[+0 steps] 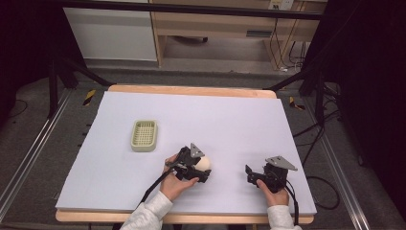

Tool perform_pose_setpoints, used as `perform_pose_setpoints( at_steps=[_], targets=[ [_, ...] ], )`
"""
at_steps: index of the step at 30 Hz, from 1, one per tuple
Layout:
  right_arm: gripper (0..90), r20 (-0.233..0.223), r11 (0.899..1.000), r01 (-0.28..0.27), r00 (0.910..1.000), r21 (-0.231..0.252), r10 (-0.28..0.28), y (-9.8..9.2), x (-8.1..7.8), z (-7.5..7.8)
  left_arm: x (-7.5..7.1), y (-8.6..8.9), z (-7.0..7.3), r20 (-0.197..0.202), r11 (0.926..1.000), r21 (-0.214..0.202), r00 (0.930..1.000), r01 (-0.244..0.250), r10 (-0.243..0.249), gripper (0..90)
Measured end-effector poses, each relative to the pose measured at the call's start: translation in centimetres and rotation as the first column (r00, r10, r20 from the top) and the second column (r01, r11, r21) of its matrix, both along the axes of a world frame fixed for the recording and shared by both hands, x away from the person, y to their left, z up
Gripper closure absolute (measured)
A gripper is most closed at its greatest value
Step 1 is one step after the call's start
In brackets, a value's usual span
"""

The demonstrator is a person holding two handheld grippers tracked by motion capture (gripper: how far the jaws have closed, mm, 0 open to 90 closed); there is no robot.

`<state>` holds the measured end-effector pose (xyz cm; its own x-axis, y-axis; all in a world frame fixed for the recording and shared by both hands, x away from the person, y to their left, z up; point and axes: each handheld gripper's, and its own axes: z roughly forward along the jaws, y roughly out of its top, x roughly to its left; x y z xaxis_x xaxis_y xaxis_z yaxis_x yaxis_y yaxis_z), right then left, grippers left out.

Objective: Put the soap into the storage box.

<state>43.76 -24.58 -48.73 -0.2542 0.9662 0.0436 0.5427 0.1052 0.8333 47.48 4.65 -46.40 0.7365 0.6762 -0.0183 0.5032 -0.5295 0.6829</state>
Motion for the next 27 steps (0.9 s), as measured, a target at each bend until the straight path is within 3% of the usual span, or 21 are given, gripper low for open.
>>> perform_pose_setpoints(
  at_steps=[12, 27],
  targets=[
    [5.3, -0.003, 1.0, 0.0, 1.0, 0.002, 0.0, 0.0, 0.0, 0.0, 0.2, 2.1, 1.3, 0.008, 0.9994, -0.024, 0.9997, -0.024, 0.024, 23.8],
    [5.3, -0.005, 1.0, 0.002, 1.0, 0.002, -0.002, 0.0, 0.0, 0.0, 0.7, 4.9, 2.8, 0.026, 0.9976, -0.024, 0.9975, -0.066, 0.066, 23.8]
  ],
)
